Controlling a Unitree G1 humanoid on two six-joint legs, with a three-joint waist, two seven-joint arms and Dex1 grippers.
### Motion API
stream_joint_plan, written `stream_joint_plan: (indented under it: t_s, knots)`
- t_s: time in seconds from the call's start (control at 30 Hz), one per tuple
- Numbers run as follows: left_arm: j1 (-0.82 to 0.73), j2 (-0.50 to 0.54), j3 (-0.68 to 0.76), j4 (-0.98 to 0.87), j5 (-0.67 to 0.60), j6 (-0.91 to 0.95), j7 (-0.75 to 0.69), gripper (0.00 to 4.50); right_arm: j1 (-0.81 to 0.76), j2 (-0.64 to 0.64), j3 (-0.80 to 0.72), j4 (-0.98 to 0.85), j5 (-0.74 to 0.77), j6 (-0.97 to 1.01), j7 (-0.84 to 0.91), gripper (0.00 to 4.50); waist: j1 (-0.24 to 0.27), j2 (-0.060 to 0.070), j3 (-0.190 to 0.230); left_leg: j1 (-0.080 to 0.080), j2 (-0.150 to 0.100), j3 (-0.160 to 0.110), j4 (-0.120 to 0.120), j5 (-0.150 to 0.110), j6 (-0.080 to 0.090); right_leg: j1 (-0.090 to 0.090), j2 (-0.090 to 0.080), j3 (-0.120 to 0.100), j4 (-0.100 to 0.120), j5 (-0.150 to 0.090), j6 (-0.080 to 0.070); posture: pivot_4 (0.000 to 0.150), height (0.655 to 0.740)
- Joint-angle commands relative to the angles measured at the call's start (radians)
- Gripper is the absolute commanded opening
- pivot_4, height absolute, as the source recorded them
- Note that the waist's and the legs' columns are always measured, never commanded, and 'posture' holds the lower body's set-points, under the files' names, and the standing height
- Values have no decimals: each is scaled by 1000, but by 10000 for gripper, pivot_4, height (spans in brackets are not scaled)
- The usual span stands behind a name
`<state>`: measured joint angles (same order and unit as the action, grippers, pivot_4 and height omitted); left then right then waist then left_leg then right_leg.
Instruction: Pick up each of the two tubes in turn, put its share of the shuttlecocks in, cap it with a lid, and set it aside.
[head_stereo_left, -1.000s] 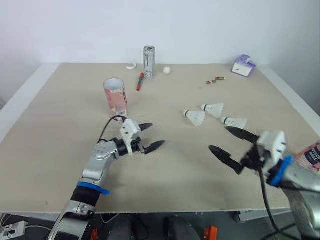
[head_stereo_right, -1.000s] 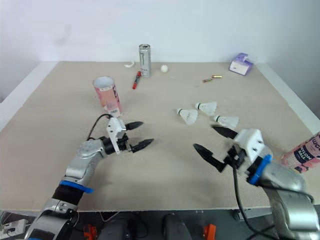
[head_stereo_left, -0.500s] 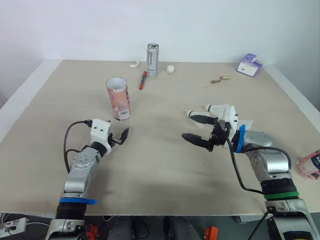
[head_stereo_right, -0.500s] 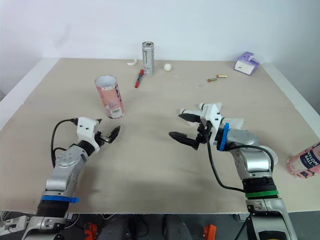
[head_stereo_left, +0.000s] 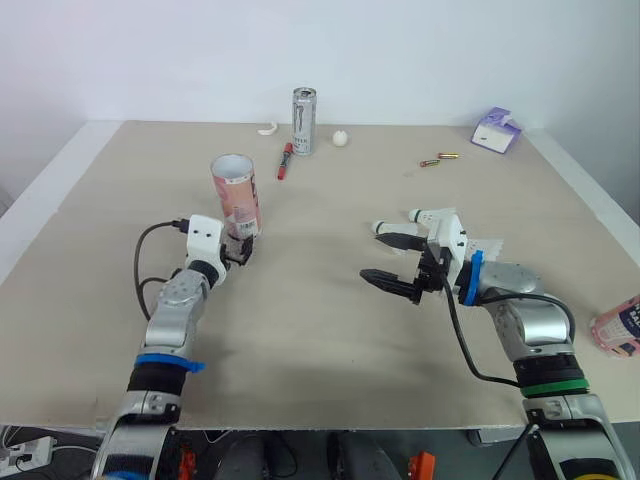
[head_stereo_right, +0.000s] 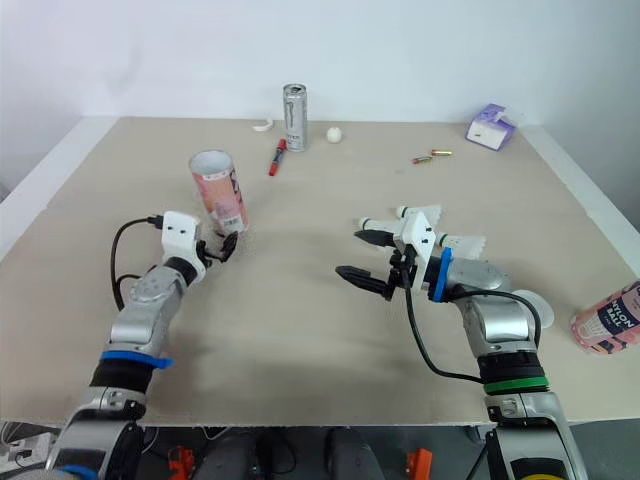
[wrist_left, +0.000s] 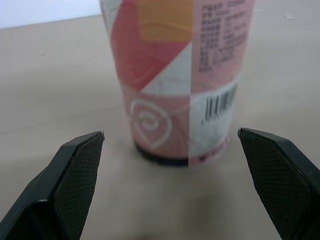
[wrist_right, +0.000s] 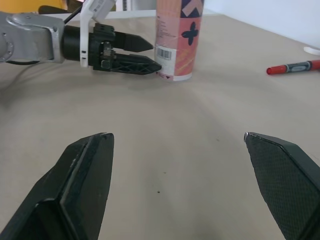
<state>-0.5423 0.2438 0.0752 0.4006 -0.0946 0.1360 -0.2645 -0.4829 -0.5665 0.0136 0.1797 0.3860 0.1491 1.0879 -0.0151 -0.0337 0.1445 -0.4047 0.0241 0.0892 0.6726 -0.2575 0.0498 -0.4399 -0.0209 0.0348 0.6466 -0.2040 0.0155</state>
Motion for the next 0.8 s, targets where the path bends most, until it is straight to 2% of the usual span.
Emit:
stream_joint_plan:
  t_s: [0.03, 0.4, 0.8]
  knots:
    - [-57, 12, -5, 66, 15, -50, -14, 45000, -13, -5, -27, -24, -1, -14, -10, 44738, -2, 0, 0, 0, 0, 0, 0, 0, 0, 0, 0, 0, 0, 0, 0, 1500, 7400]
    - [-230, 28, 8, 383, 20, -169, -51, 45000, -9, -1, -23, -26, -11, -26, -25, 44738, -2, 0, 0, 0, -1, 0, 0, 0, 0, 0, 0, -2, 0, 0, 0, 1500, 7400]
    - [-369, 28, 16, 638, 20, -284, -90, 45000, -8, -3, -25, -35, -13, -26, -26, 44738, -2, 0, 0, -1, -2, -1, 0, 0, 0, 0, -1, -3, 0, 0, 0, 1500, 7400]
